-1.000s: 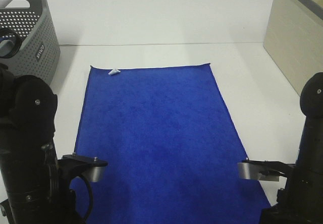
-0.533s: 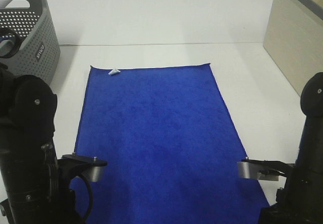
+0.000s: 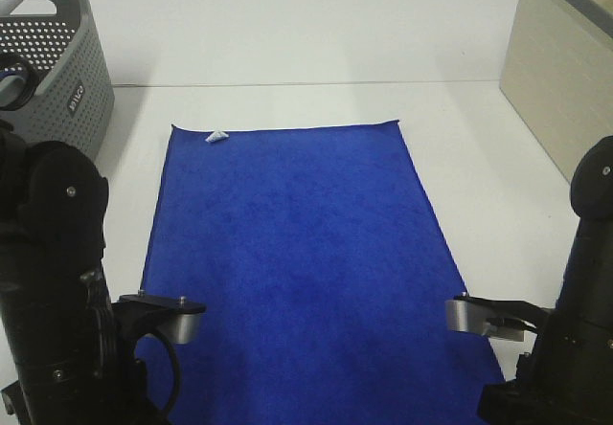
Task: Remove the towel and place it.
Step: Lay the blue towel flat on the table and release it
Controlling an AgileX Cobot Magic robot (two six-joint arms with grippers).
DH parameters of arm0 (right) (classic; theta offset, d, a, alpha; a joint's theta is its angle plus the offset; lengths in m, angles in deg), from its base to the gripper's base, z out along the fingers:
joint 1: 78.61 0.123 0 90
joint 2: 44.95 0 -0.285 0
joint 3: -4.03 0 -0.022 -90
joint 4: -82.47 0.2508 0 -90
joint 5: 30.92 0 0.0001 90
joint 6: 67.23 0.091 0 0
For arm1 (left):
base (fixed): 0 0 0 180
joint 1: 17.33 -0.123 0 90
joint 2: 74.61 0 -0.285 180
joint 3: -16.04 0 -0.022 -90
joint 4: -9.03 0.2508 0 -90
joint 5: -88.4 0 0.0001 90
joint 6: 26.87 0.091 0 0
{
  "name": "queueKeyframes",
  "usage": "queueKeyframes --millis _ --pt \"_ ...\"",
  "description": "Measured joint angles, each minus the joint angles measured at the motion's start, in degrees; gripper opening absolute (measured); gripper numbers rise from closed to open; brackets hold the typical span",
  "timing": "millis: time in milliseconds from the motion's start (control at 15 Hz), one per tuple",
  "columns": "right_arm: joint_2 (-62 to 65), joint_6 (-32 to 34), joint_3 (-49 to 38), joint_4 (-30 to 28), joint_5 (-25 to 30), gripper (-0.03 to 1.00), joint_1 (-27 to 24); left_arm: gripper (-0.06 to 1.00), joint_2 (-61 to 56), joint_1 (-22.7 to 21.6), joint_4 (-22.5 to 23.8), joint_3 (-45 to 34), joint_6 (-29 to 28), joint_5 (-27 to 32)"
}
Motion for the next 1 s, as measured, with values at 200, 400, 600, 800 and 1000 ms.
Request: queueKeyframes --millis 200,400,600,800,1000 --pt "1.5 0.2 -0.1 -0.1 0.1 0.64 0.0 0.59 0.0 0.0 -0.1 0.4 -0.5 1.2" --pt "6.6 2.6 2.7 -0.7 0.7 0.64 0.0 0.59 0.0 0.0 0.1 3.8 -0.6 4.4" --pt "11.6 9.1 10.2 -4.8 0.1 0.64 0.0 0.59 0.0 0.0 2.9 10.0 -1.2 6.8" --pt "12.3 15.9 20.7 -11.1 -0.5 0.64 -0.2 0.59 0.1 -1.0 12.3 19.7 -5.2 10.8" --pt "10.9 21.1 32.4 -19.0 0.6 0.64 -1.1 0.59 0.5 -8.0 18.5 31.3 -6.0 13.6"
